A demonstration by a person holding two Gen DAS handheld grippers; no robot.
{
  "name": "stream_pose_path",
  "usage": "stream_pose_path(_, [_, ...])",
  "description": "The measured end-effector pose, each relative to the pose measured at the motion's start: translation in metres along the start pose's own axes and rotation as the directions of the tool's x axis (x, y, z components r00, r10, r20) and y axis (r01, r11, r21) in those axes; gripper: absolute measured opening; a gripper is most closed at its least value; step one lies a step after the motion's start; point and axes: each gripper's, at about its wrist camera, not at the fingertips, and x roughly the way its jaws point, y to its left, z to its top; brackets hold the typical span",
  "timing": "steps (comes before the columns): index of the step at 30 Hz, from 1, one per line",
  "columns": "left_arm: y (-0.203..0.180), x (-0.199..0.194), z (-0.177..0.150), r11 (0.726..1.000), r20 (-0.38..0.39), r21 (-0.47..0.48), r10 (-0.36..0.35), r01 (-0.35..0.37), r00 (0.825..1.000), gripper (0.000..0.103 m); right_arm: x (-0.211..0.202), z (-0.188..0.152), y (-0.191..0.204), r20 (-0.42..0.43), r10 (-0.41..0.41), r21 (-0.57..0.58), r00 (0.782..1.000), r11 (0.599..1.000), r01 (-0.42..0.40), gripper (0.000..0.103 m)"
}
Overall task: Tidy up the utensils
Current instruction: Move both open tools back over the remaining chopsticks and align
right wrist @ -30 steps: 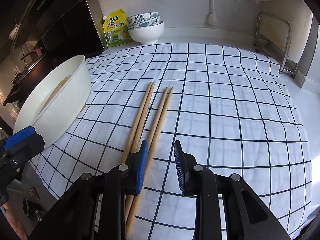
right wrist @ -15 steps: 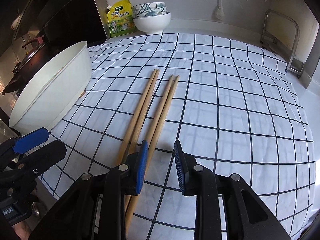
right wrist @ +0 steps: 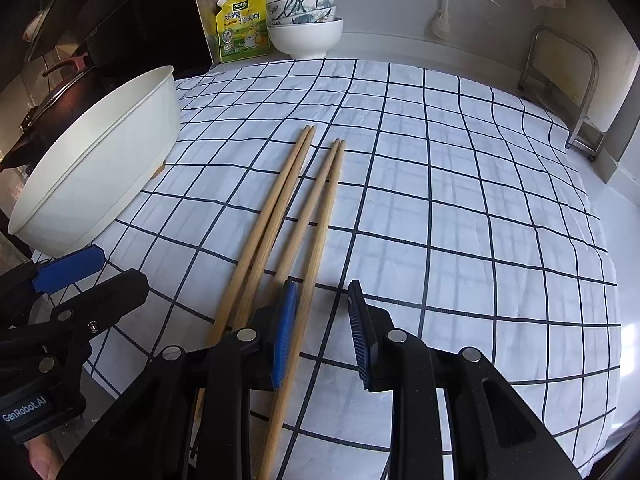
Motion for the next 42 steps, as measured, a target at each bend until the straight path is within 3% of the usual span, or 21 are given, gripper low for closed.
stream_pose_path(16, [-0.007,0.016,0.002,1.000,-0.022,0.001,-0.001,0.001,1.000,0.067,-0.003,0.000,-0.041,0.034,-0.069,0.081,0.997,0.995,0.066,0.026])
stream_pose_path(24, [-0.011,0.025,0.003,1.000,-0.030,0.011,0.006,-0.005,1.000,0.069,-0.005,-0.002,-0.052,0.051,-0.047,0.119,0.998,0.992,0.041,0.026])
stream_pose_path(29, [-0.020,0.030,0.006,0.999,-0.021,0.040,0.035,-0.034,0.999,0.074,-0.013,-0.003,-0.057,0.108,0.009,0.117,0.994,0.993,-0.022,0.040])
stream_pose_path(35, [-0.026,0.034,0.008,0.996,-0.017,0.068,0.060,-0.059,0.998,0.075,-0.021,-0.003,-0.065,0.161,0.029,0.127,0.987,0.991,-0.050,0.040])
stream_pose_path(42, [-0.041,0.035,0.005,0.985,0.006,0.141,0.099,-0.099,0.995,0.078,-0.014,-0.005,-0.074,0.135,0.026,0.138,0.991,0.989,-0.045,0.040])
